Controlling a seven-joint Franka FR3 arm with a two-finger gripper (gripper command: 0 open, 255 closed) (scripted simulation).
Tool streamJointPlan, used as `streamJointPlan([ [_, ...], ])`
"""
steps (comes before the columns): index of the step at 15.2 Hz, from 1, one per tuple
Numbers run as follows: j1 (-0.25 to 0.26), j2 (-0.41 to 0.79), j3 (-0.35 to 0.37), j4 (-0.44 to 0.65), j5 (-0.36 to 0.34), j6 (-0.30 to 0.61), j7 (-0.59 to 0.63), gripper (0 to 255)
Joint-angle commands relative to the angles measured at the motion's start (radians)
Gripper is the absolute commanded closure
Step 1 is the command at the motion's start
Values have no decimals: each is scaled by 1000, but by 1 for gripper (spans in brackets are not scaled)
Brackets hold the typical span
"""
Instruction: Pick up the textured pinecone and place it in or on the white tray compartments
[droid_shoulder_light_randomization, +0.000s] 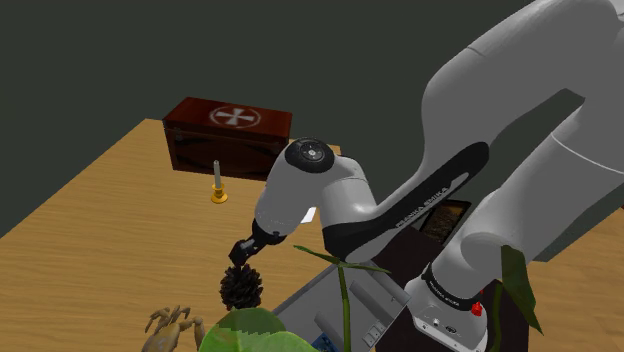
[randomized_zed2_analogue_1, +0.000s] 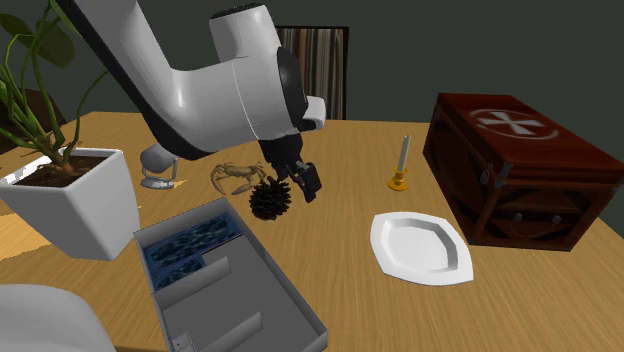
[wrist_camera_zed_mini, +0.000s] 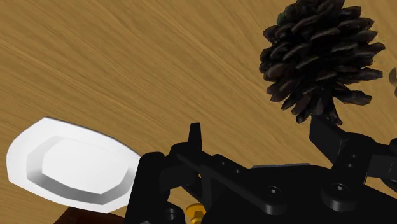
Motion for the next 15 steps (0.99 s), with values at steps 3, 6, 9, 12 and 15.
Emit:
streamJointPlan([
  [3, -10, 18, 2, 5, -37, 7, 25, 0],
  [6, -10, 18, 2, 5, -37, 7, 25, 0],
  [9, -10, 18, 2, 5, -36, 7, 24, 255],
  [12, -10, 18, 2, 5, -36, 7, 24, 255],
  [15, -10, 18, 2, 5, -36, 7, 24, 255],
])
